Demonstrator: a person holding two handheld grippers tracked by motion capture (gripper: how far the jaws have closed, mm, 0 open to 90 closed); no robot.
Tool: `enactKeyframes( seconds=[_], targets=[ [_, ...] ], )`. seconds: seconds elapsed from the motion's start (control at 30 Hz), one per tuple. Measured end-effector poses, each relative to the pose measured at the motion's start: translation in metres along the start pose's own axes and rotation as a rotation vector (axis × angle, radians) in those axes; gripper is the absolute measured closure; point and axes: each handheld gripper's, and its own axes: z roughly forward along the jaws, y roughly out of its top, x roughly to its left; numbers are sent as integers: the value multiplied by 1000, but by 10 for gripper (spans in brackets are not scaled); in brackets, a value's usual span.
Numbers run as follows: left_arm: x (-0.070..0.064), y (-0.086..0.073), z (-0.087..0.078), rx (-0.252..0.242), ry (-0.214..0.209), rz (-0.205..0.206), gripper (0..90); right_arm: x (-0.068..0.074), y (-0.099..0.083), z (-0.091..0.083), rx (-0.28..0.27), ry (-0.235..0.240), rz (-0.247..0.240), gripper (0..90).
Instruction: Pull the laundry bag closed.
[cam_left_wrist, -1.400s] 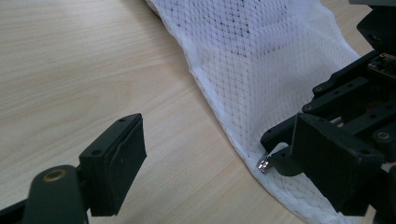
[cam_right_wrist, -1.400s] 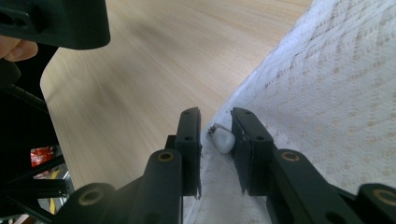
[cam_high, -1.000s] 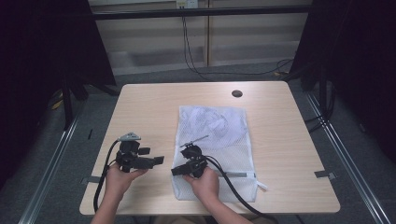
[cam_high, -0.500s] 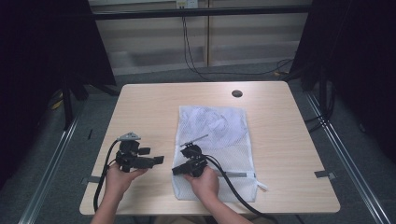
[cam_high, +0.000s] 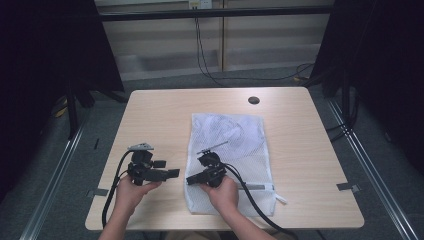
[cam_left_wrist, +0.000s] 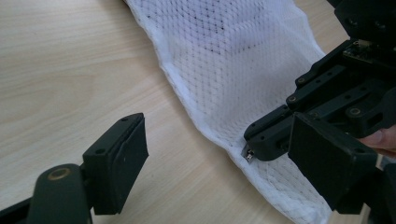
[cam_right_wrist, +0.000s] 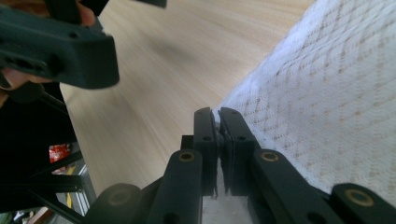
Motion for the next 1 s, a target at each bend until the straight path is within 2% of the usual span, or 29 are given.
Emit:
enactKeyframes(
  seconds=[0.13, 0.2, 0.23, 0.43, 0.7, 0.77, 0.93, 1.0],
  targets=[
    [-1, 0, 3, 8, -26, -7, 199, -1, 0, -5, -21, 5, -3, 858],
    [-1, 0, 6, 10, -53, -22, 200, -2, 0, -6, -31, 10, -6, 859],
    [-2, -1, 7, 9, -63, -33, 204, -3, 0, -8, -39, 21, 13, 861],
    [-2, -2, 11, 24, -84, -31, 210, -5, 2, -16, -66, 21, 19, 861],
    [-3, -4, 17, 43, -141, -45, 238, -6, 3, -22, -87, 24, 21, 860],
    [-3, -4, 18, 50, -141, -35, 241, -5, 3, -23, -93, 34, 20, 861],
    [-4, -5, 20, 47, -151, -54, 255, -4, 3, -24, -97, 35, 19, 860],
    [-4, -6, 21, 59, -159, -46, 261, -4, 3, -24, -97, 38, 16, 861]
  ],
)
